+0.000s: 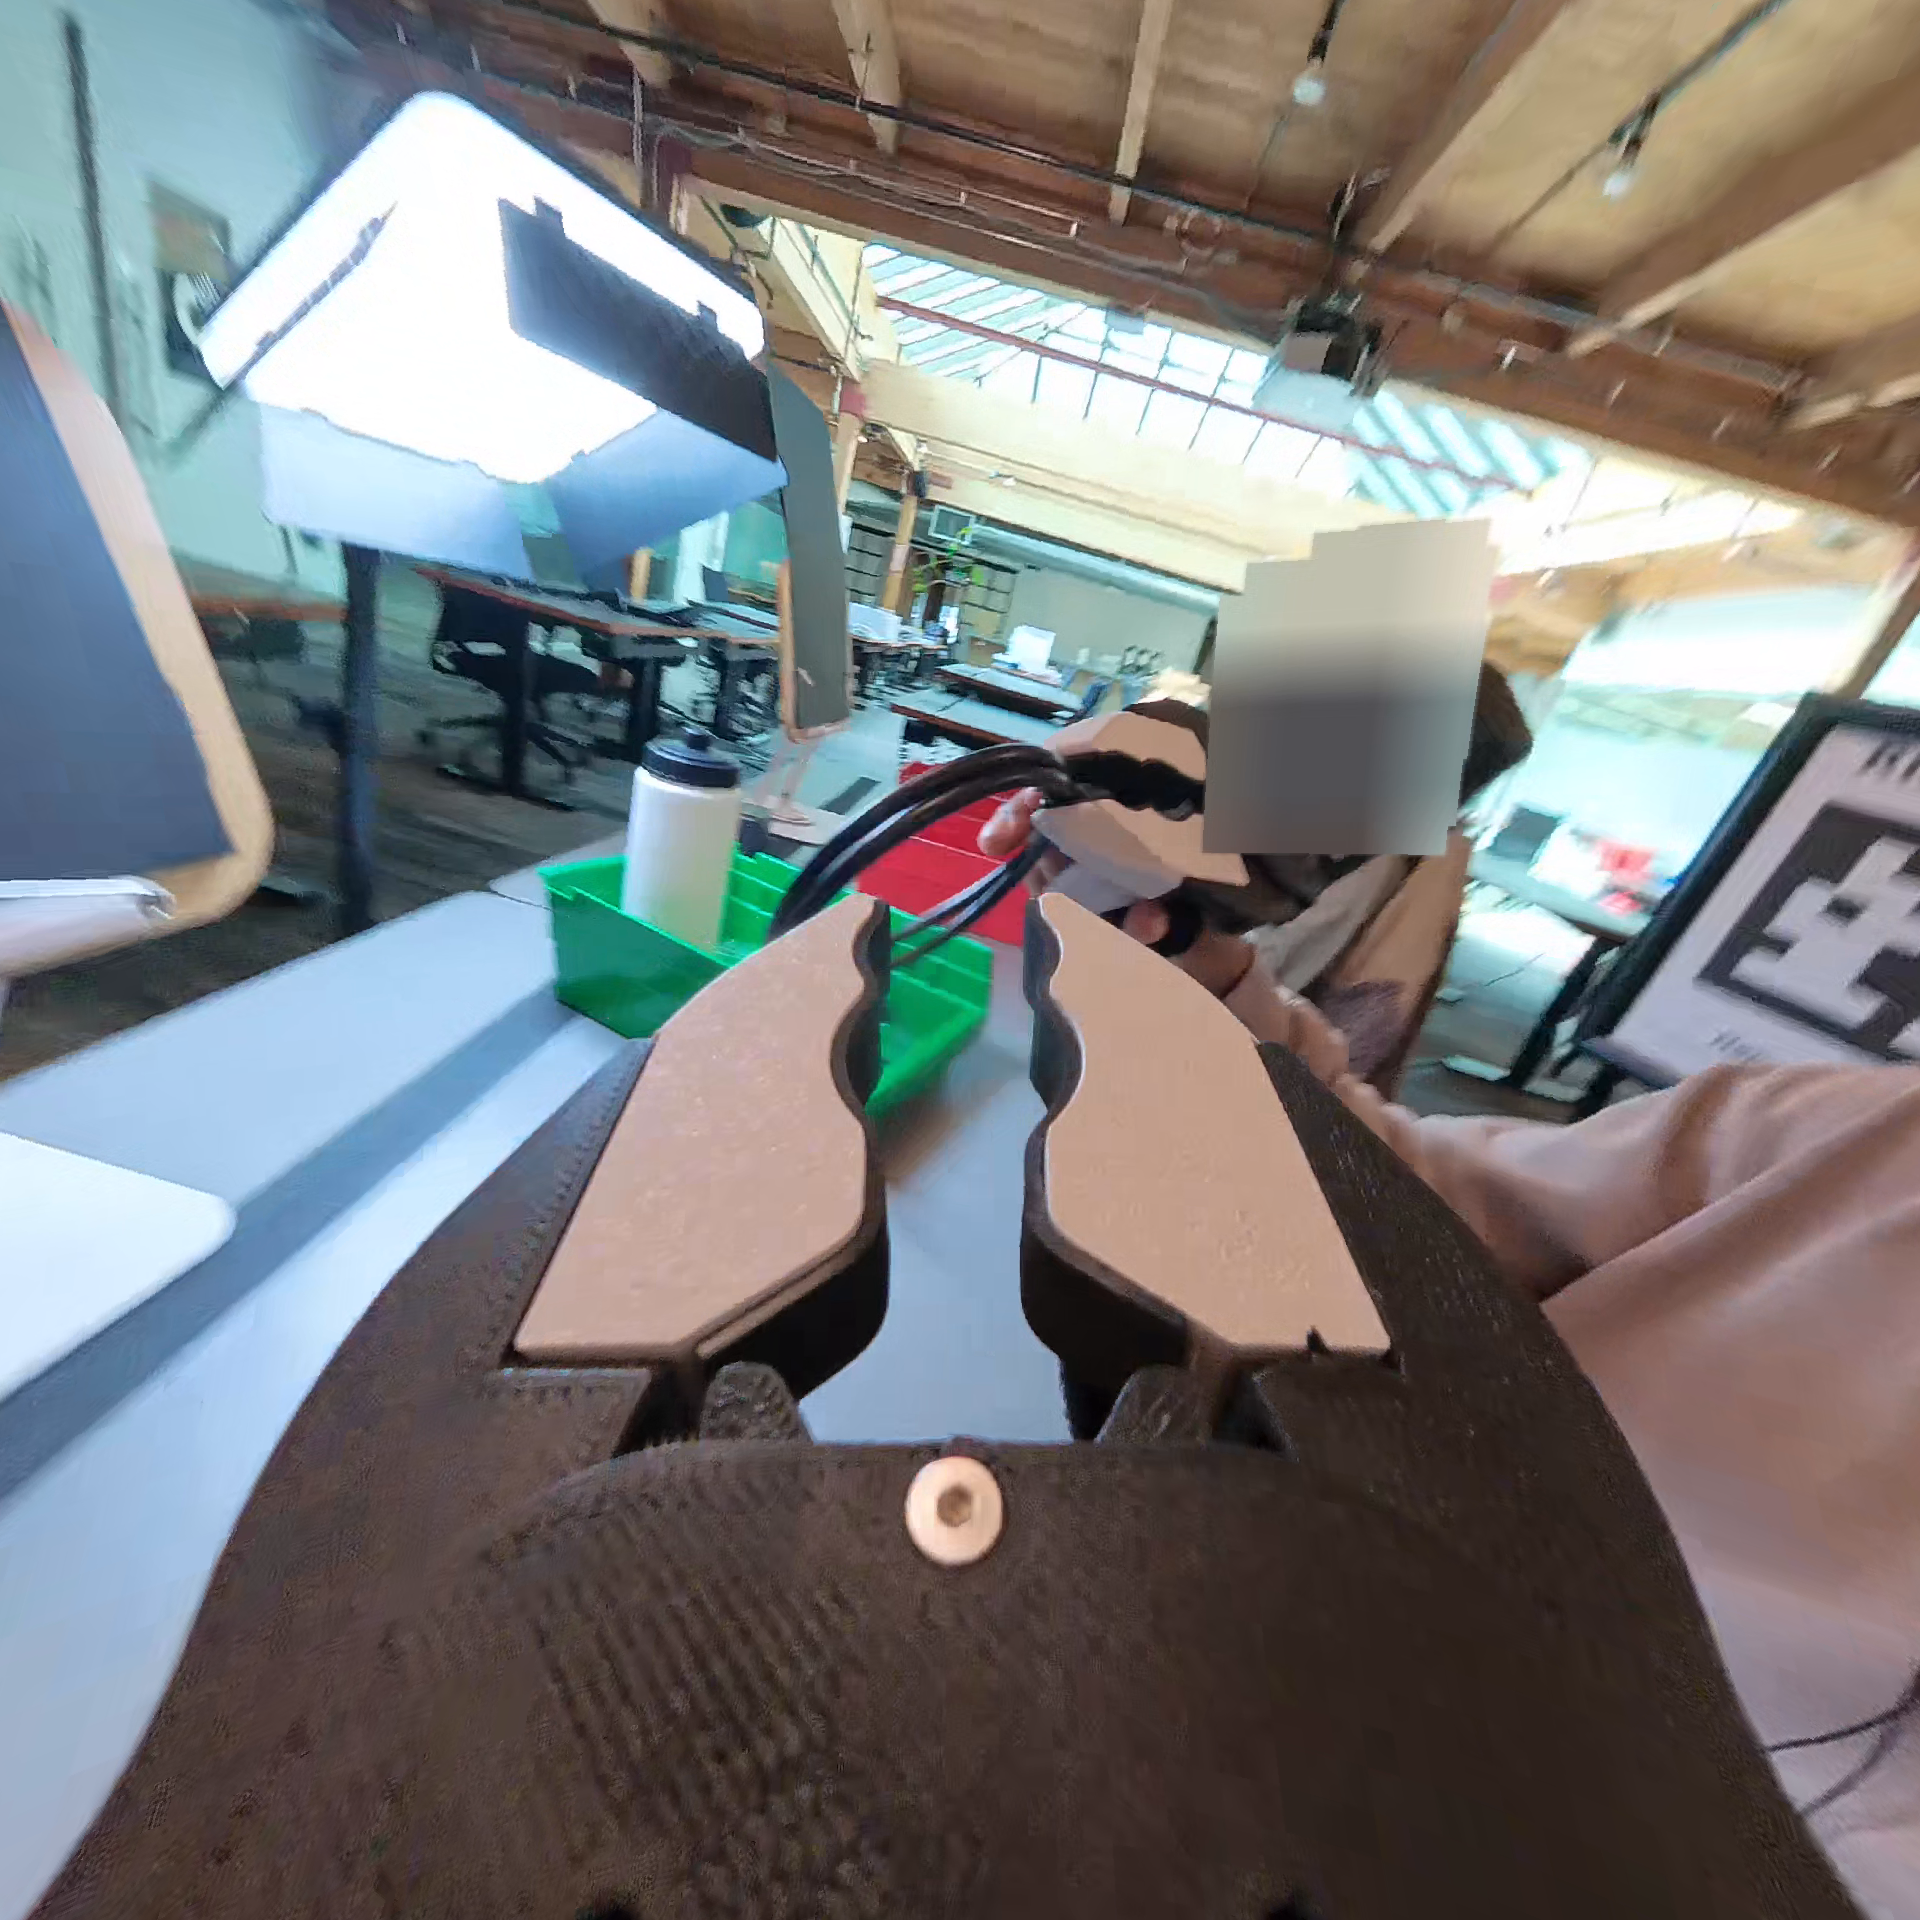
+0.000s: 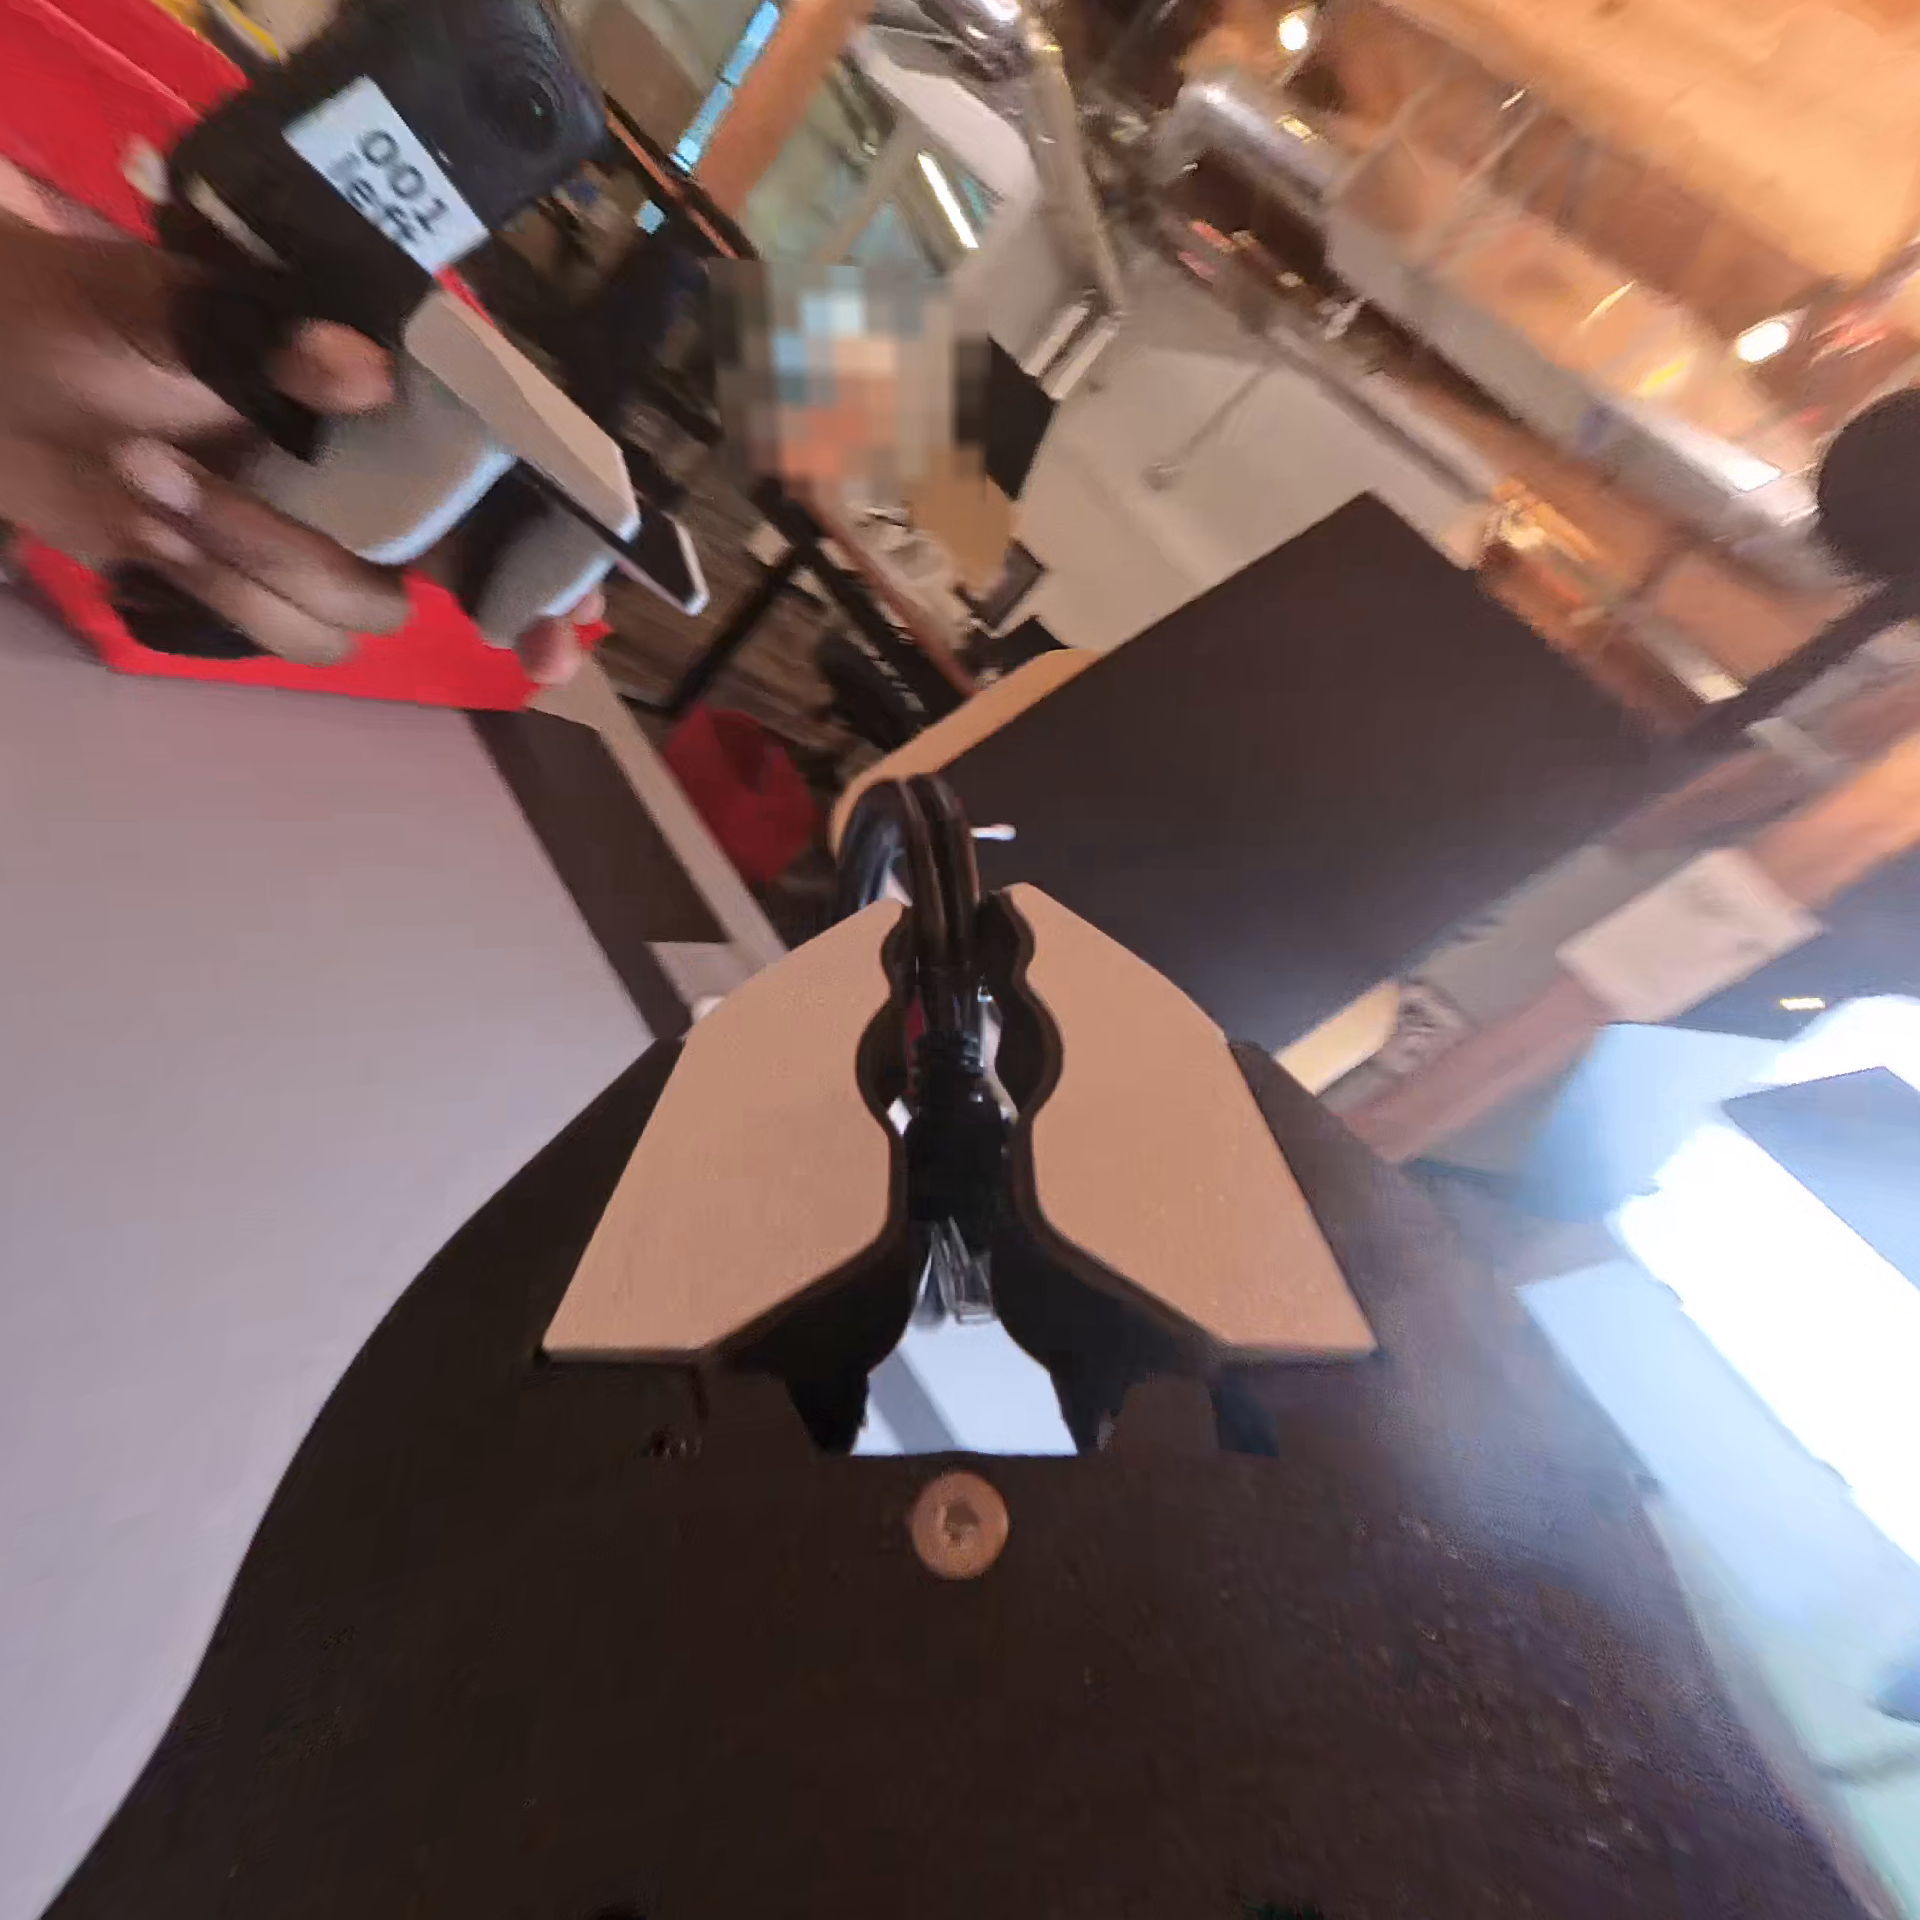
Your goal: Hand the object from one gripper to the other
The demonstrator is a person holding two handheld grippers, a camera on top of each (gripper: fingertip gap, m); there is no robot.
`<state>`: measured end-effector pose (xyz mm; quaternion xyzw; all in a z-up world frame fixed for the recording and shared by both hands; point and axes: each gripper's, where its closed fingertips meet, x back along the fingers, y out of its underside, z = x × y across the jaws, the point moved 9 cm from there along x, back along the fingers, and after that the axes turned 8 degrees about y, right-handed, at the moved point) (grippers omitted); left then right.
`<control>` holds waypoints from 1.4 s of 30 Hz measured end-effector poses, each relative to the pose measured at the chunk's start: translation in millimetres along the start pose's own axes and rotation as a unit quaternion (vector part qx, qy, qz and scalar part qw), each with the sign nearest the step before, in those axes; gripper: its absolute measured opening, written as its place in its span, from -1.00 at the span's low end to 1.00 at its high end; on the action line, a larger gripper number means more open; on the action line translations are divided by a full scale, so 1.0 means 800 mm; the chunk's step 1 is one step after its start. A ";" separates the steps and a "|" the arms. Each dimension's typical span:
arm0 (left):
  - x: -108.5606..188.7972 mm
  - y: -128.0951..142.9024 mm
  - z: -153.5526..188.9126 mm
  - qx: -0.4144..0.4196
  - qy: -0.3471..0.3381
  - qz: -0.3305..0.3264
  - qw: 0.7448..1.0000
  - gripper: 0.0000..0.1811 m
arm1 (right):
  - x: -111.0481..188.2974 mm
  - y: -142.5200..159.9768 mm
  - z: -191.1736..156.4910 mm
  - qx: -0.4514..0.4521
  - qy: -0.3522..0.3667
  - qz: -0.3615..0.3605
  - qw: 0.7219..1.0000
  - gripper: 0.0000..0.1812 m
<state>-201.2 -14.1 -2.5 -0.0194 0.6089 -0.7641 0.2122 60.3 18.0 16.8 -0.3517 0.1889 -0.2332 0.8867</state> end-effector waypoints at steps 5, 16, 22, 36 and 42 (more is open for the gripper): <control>-0.046 0.038 -0.012 0.196 0.077 0.055 0.976 -0.60 | -0.009 0.003 -0.022 0.127 0.091 0.029 0.987 -0.87; -0.038 0.053 -0.039 0.178 0.018 0.067 0.982 -0.77 | -0.035 0.018 -0.125 0.285 0.019 0.084 0.955 -0.82; -0.017 0.037 -0.029 -0.048 -0.037 -0.084 0.995 -0.94 | -0.023 -0.003 -0.079 0.026 -0.092 0.087 0.992 -0.63; -0.059 0.072 0.013 -0.477 -0.211 -0.375 0.767 -0.93 | -0.035 0.080 0.009 -0.549 -0.287 -0.008 0.785 -0.56; -0.083 0.111 0.004 -0.556 -0.239 -0.434 0.668 -0.94 | -0.058 0.083 -0.027 -0.590 -0.271 -0.060 0.758 -0.63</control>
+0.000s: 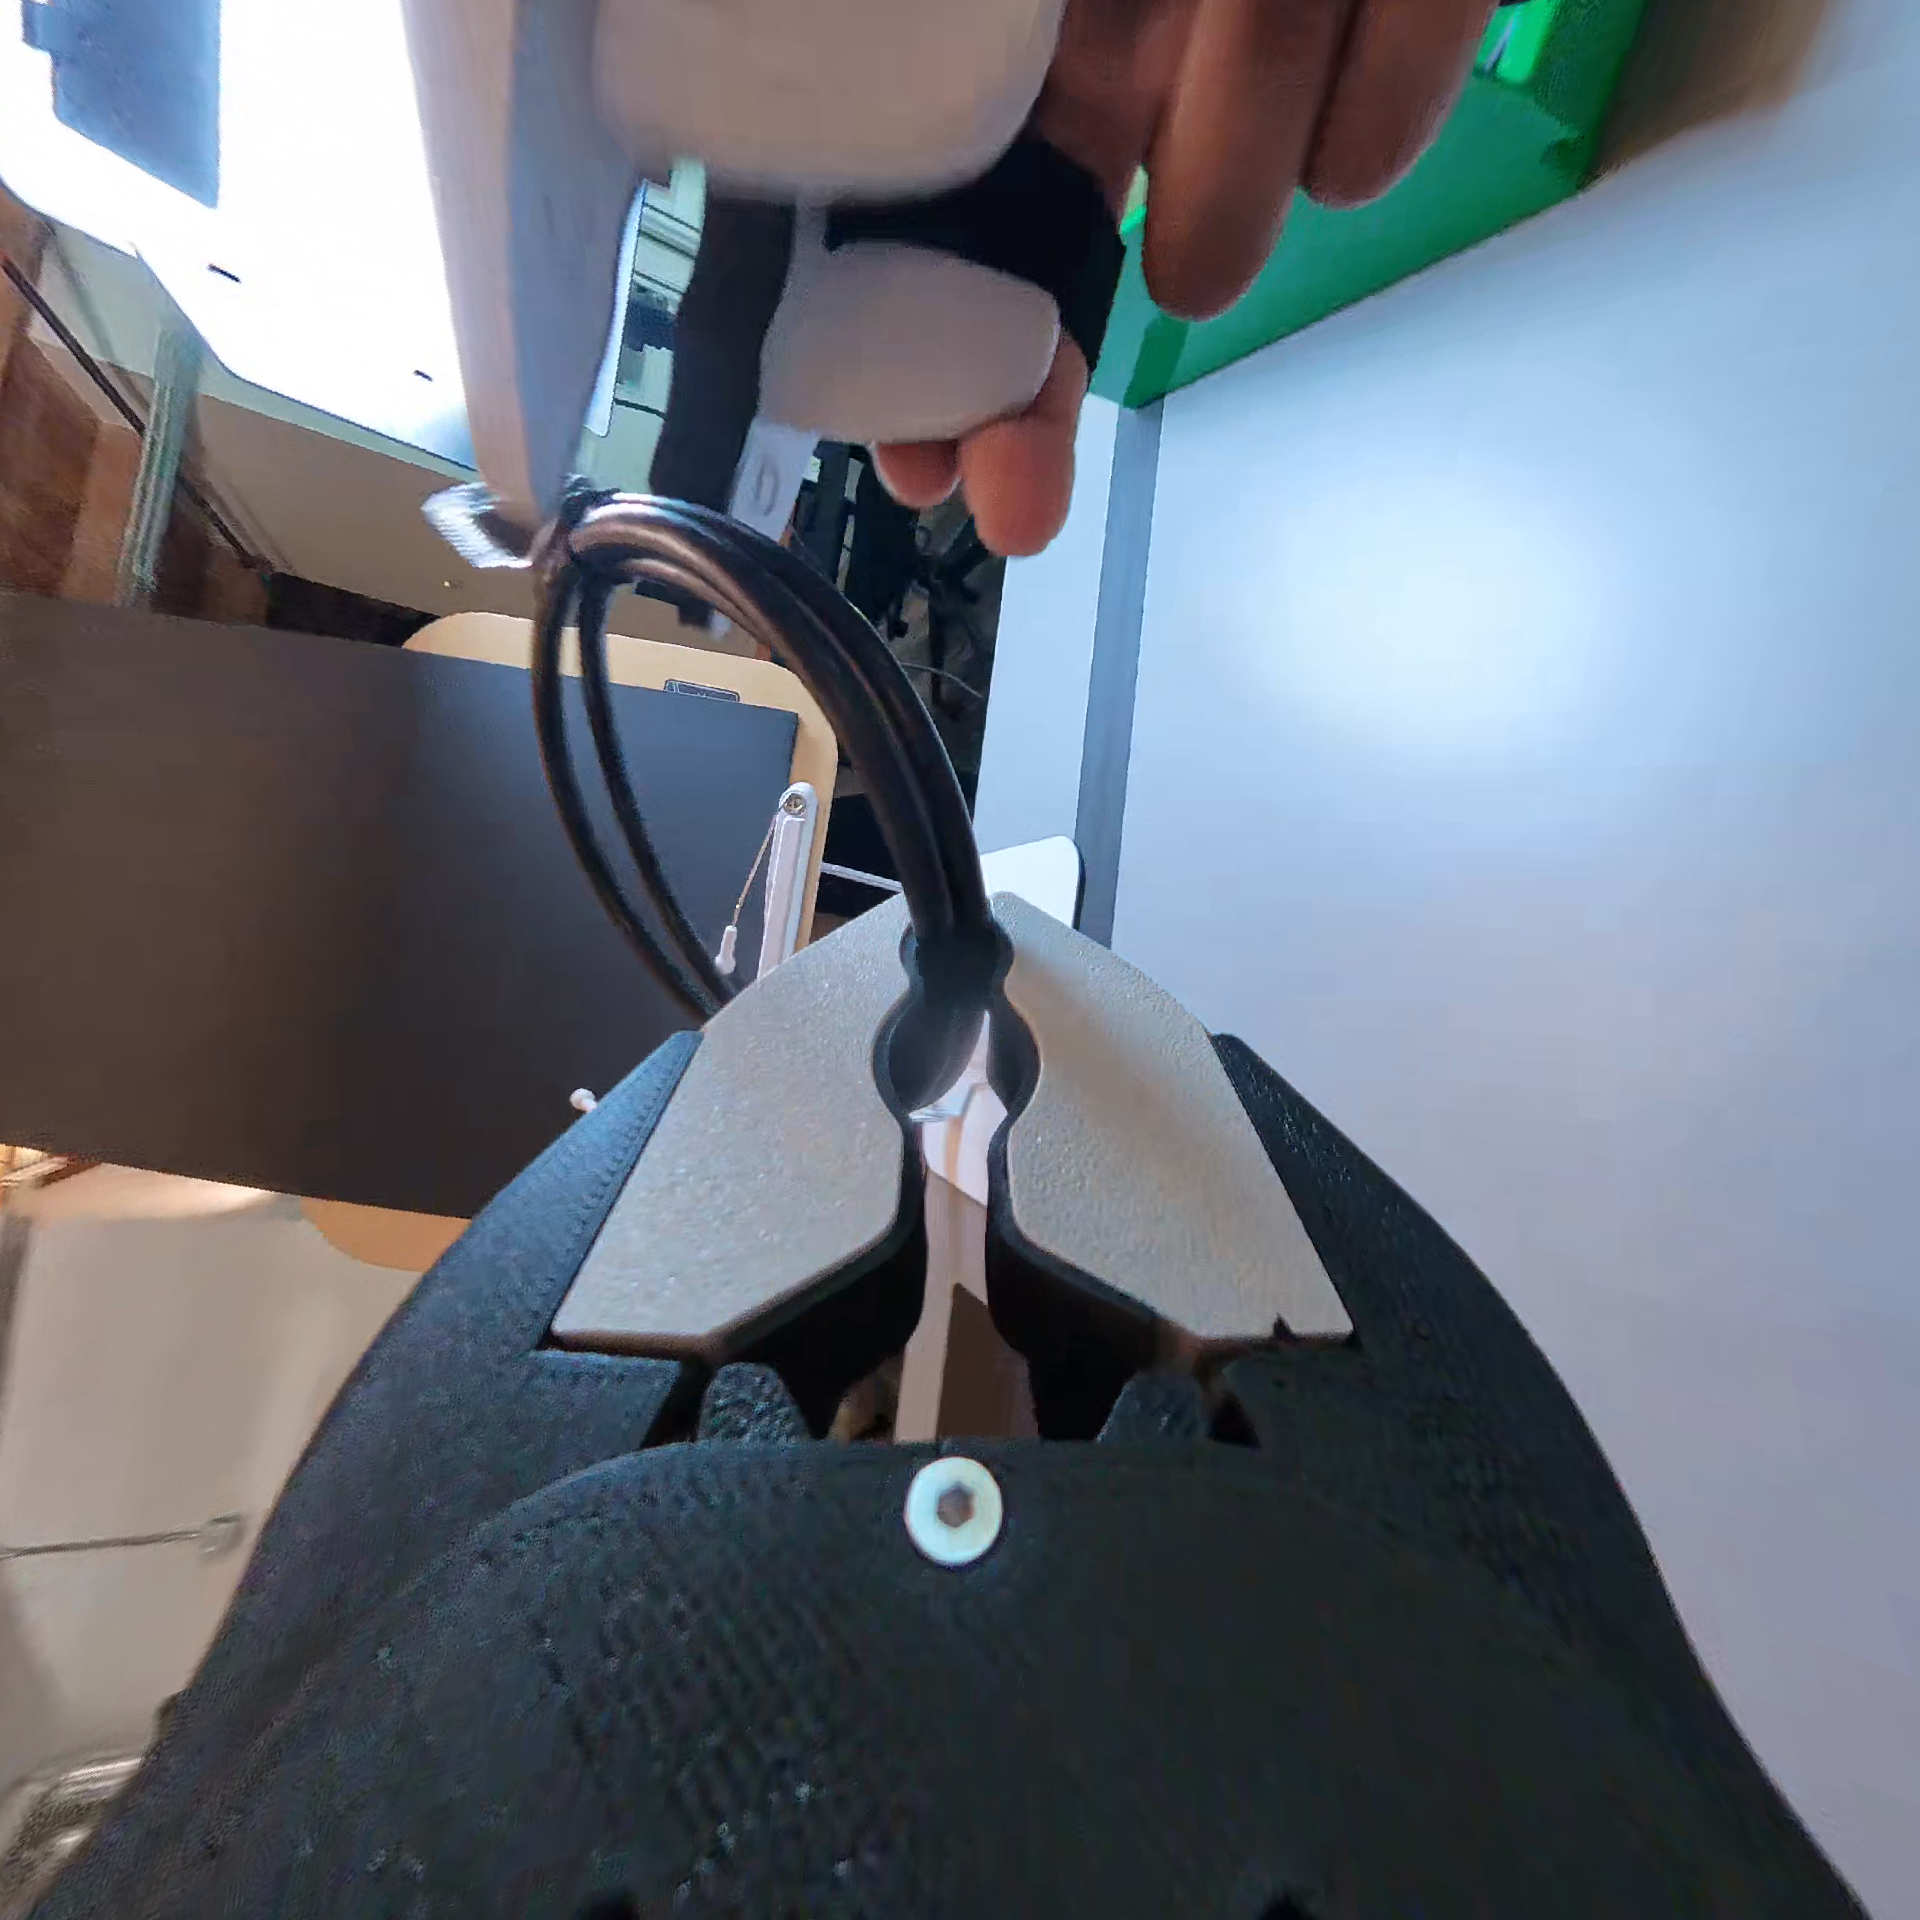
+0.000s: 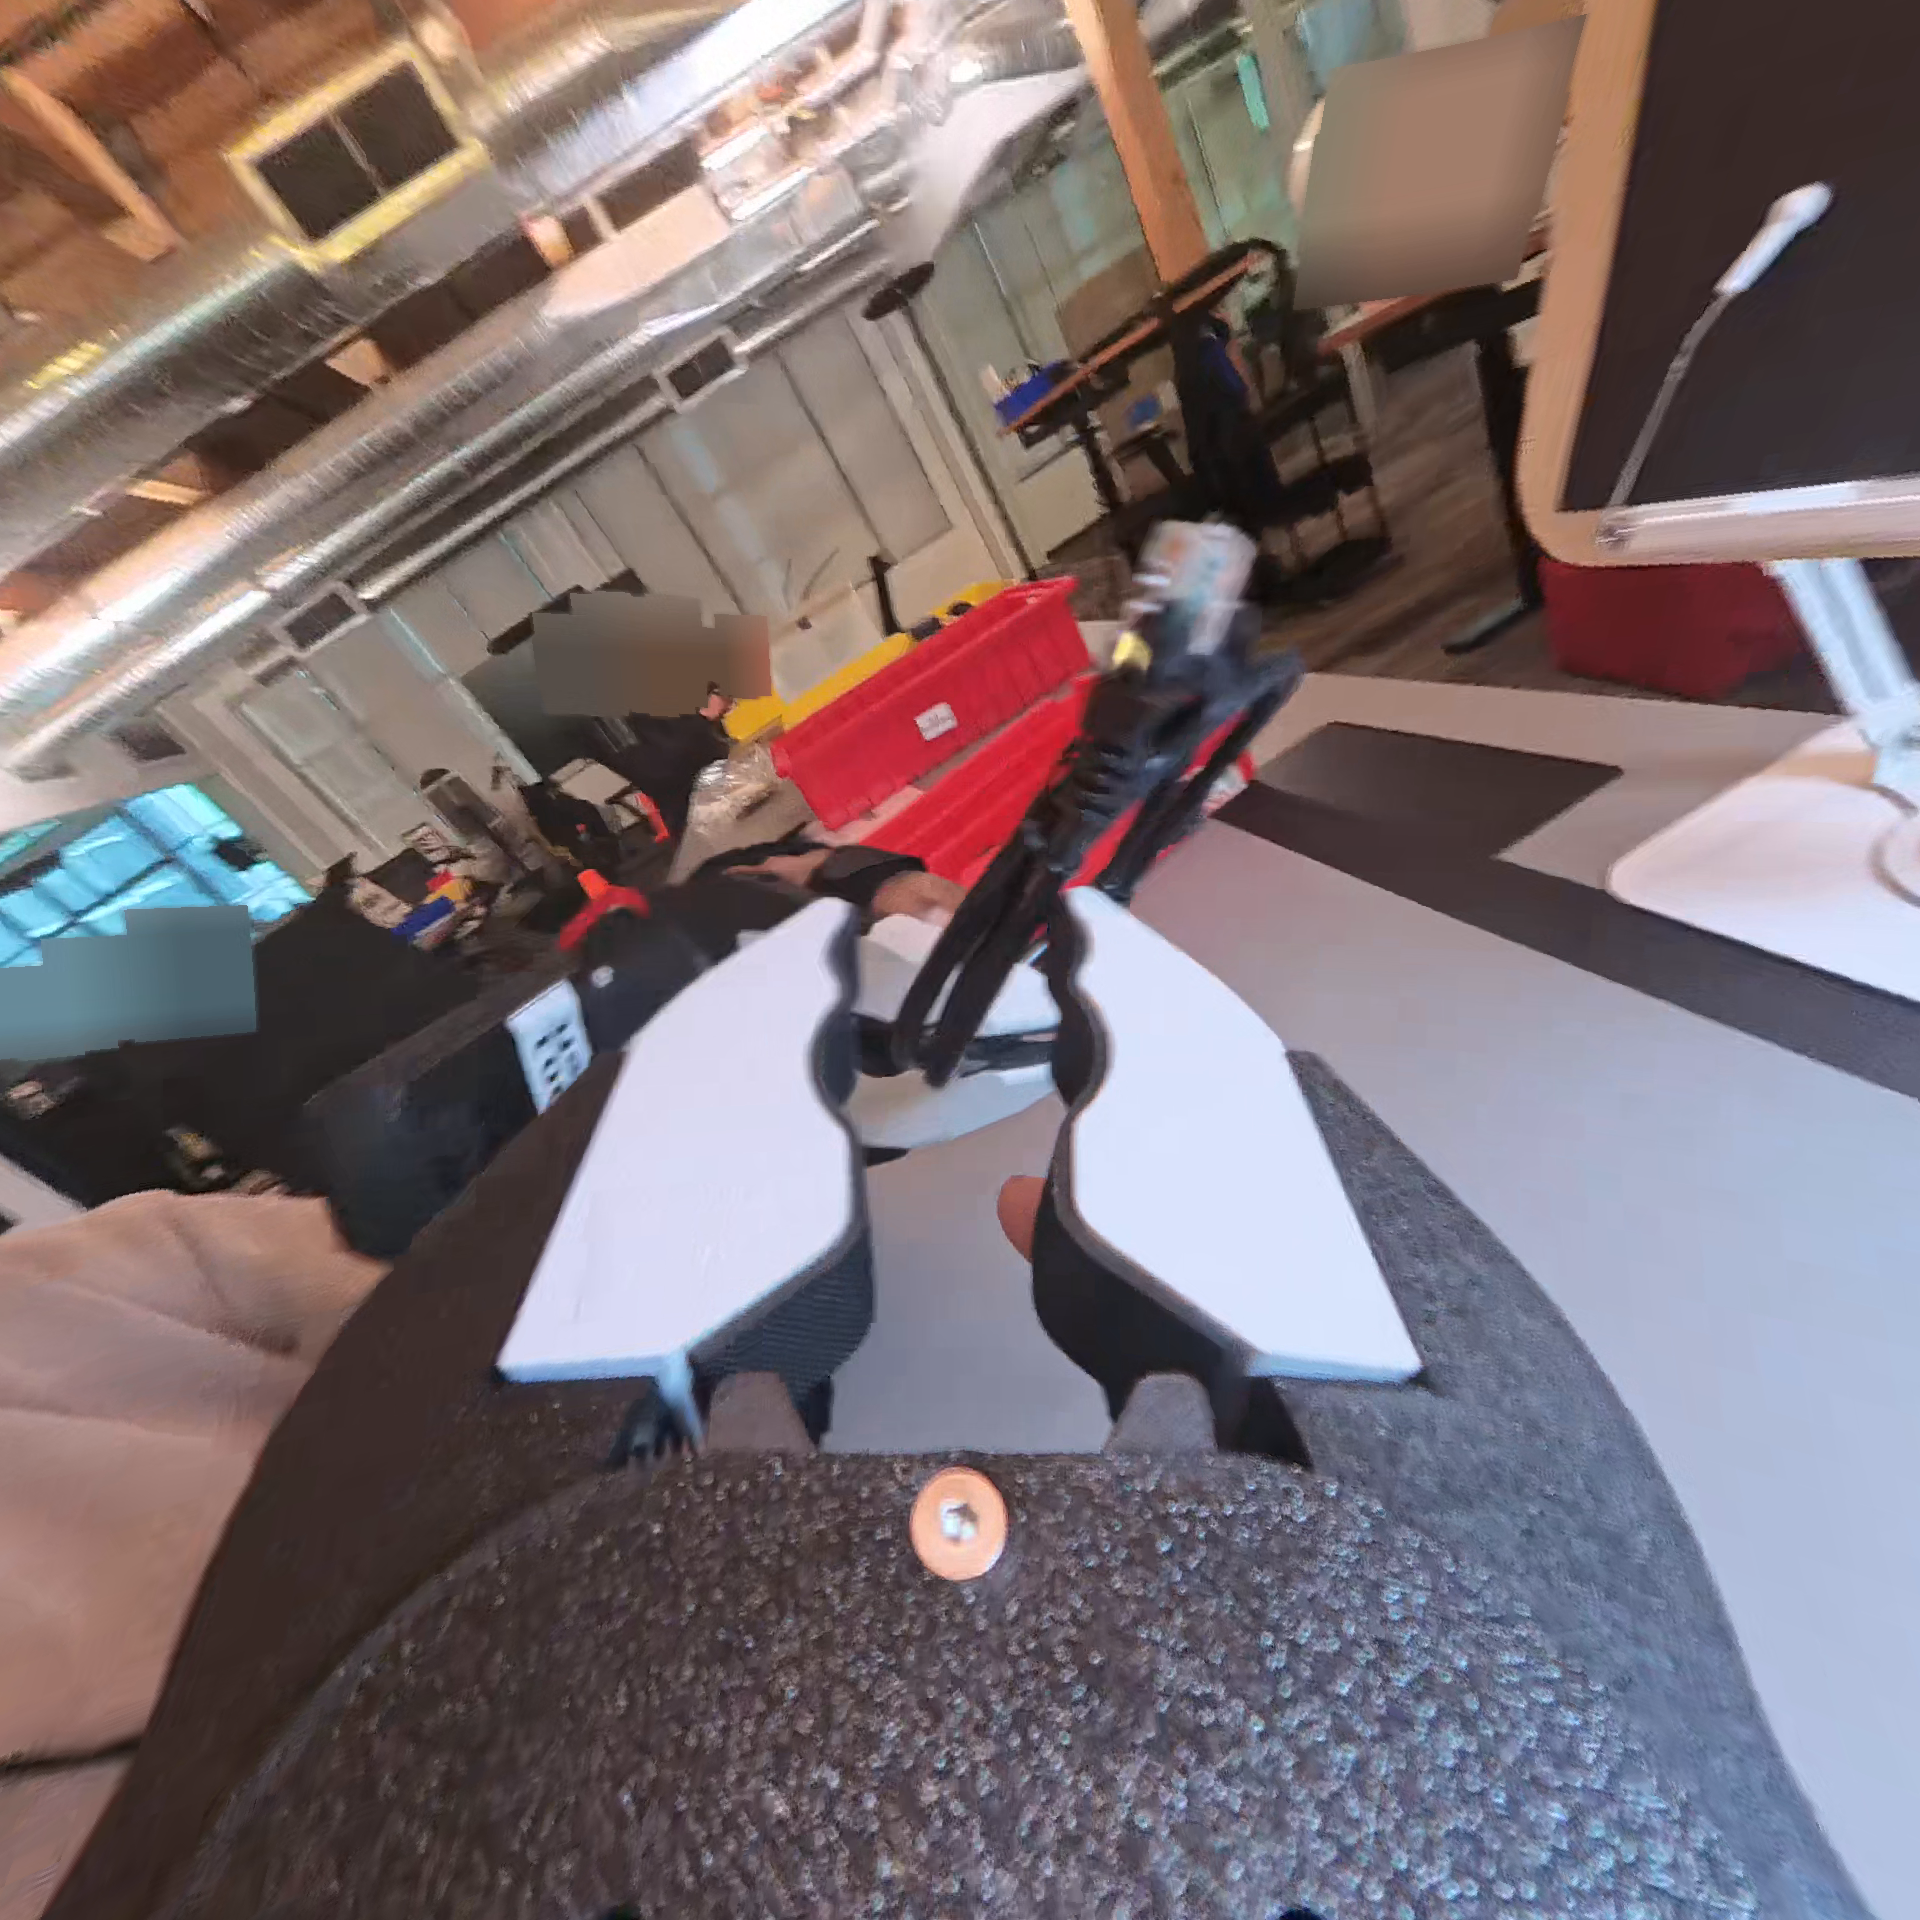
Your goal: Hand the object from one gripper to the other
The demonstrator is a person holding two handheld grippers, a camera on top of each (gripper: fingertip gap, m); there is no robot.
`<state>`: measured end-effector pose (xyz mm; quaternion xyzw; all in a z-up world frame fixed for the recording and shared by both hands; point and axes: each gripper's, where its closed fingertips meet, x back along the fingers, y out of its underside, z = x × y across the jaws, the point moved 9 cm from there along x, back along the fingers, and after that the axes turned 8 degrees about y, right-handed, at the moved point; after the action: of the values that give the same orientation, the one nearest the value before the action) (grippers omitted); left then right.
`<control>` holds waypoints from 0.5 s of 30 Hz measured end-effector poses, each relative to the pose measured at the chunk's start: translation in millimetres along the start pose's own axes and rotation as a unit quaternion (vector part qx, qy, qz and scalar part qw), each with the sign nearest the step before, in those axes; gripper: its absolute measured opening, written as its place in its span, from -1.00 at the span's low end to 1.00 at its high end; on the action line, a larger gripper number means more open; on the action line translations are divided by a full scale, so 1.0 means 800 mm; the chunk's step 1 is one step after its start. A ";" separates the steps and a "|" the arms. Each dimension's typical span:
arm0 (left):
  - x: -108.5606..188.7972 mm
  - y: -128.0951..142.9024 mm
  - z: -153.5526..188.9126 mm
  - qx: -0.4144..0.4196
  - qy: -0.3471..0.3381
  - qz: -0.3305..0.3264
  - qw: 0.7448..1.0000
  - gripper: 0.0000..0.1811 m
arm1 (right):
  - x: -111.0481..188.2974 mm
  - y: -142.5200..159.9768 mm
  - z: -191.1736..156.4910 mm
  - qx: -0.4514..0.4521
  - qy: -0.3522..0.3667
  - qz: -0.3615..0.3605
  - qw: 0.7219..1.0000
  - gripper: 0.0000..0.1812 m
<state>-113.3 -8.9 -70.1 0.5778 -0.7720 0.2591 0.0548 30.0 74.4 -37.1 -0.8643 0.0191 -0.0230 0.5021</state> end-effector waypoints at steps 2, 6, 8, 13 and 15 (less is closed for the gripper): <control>-0.004 -0.002 0.004 -0.011 -0.004 -0.005 1.000 -0.93 | 0.000 0.002 0.005 0.012 0.023 0.007 1.000 -0.81; 0.004 0.003 -0.006 0.085 0.048 0.079 0.992 -0.85 | 0.010 -0.004 0.002 0.109 0.009 0.022 0.994 -0.85; 0.013 0.009 -0.018 0.185 0.107 0.154 0.965 -0.74 | 0.020 -0.007 -0.002 0.180 0.024 0.038 0.983 -0.87; 0.022 0.046 -0.052 0.456 0.228 0.326 0.796 -0.67 | 0.035 -0.007 -0.025 0.344 0.022 0.034 0.938 -0.88; 0.014 0.066 -0.057 0.560 0.299 0.375 0.676 -0.61 | 0.035 -0.003 -0.037 0.408 0.039 0.028 0.912 -0.88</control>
<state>-175.5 13.0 -44.4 0.0543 -0.5767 0.8007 -0.1528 56.4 48.3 -19.6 -0.5821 0.0520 -0.0486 0.8100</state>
